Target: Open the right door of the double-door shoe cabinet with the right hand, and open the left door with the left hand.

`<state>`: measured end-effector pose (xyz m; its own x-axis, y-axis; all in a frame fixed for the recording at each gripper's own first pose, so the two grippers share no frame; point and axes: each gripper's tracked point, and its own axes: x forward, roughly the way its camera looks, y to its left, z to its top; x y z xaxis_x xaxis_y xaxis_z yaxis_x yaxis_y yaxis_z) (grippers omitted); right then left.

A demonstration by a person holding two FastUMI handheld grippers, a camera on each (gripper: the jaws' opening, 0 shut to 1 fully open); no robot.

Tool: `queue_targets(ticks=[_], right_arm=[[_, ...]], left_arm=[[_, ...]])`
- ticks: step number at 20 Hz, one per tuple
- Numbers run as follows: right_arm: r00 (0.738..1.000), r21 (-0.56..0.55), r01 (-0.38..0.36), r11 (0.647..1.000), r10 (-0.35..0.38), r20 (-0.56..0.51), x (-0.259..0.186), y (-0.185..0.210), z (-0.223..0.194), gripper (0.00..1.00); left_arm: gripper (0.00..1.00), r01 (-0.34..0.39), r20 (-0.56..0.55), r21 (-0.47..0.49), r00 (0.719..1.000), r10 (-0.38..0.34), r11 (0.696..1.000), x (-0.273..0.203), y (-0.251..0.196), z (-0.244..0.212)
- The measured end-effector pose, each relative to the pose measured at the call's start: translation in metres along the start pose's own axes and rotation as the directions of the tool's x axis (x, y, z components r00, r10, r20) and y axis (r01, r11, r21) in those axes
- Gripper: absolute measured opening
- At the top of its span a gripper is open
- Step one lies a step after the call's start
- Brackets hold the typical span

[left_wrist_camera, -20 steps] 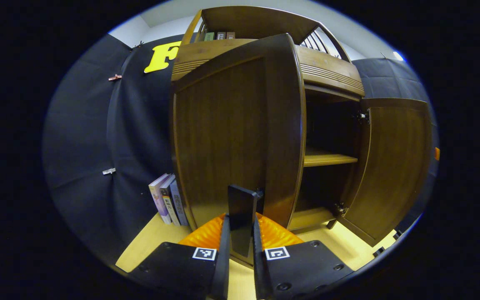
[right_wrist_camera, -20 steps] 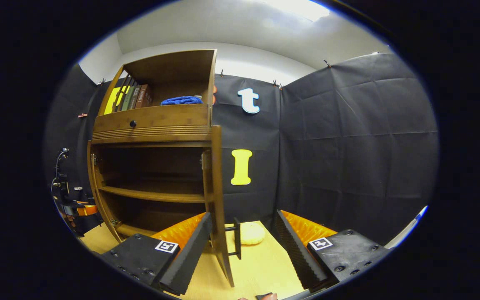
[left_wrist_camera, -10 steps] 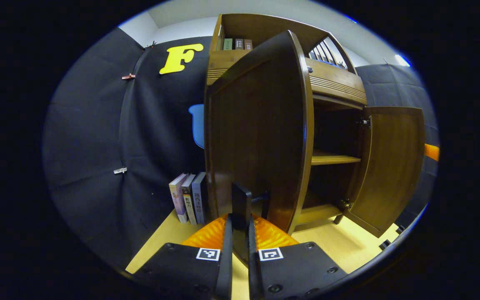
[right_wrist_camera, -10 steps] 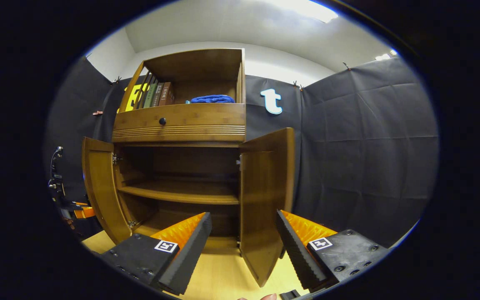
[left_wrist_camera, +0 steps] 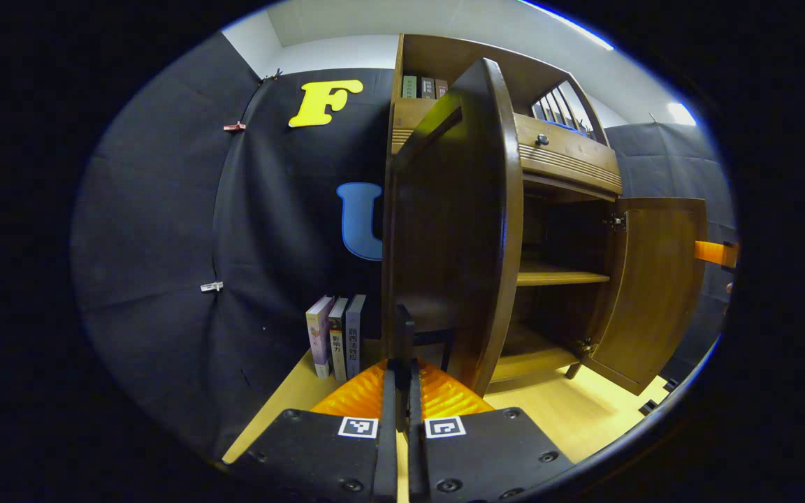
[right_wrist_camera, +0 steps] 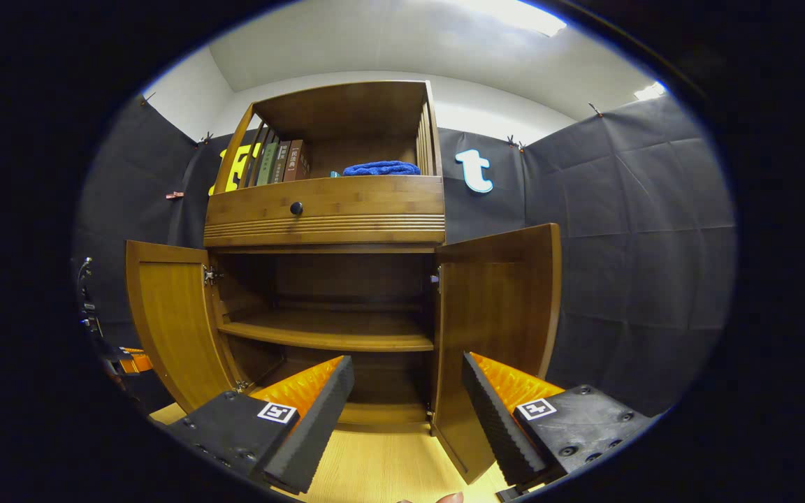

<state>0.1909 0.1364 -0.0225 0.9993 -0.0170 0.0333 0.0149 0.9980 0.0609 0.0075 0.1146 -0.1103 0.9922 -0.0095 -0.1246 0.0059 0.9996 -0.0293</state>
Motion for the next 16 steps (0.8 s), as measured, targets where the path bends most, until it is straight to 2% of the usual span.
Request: queue_targets(ticks=[3, 5, 6, 8, 11, 16], right_arm=[[1.0, -0.006, -0.015, 1.0, 0.015, 0.009, 0.003, 0.008, 0.004, 1.0], [1.0, -0.006, -0.023, 1.0, 0.023, 0.013, 0.003, 0.011, 0.005, 0.98], [1.0, -0.006, -0.027, 1.0, 0.027, 0.011, 0.003, 0.013, 0.004, 0.98], [1.0, -0.002, -0.029, 1.0, 0.029, 0.003, 0.004, 0.016, 0.001, 0.98], [1.0, 0.014, -0.028, 1.0, 0.028, -0.004, 0.004, 0.018, -0.001, 0.98], [0.999, 0.016, -0.023, 1.0, 0.024, -0.024, 0.009, 0.019, -0.007, 0.98]], left_arm=[[0.1, -0.04, 0.009, 0.019, 0.999, 0.04, 0.999, -0.002, 0.023, 0.005], [0.1, -0.036, 0.014, -0.005, 0.999, 0.036, 0.999, -0.002, 0.03, 0.008], [0.02, -0.03, 0.017, -0.011, 0.999, 0.03, 0.999, -0.003, 0.03, 0.011], [0.1, -0.021, 0.024, 0.011, 1.0, 0.021, 1.0, -0.006, 0.031, 0.014], [0.1, -0.031, 0.026, 0.043, 0.999, 0.029, 0.999, -0.012, 0.031, 0.014], [0.1, -0.069, 0.034, 0.009, 0.997, 0.068, 0.998, -0.036, 0.032, 0.021]])
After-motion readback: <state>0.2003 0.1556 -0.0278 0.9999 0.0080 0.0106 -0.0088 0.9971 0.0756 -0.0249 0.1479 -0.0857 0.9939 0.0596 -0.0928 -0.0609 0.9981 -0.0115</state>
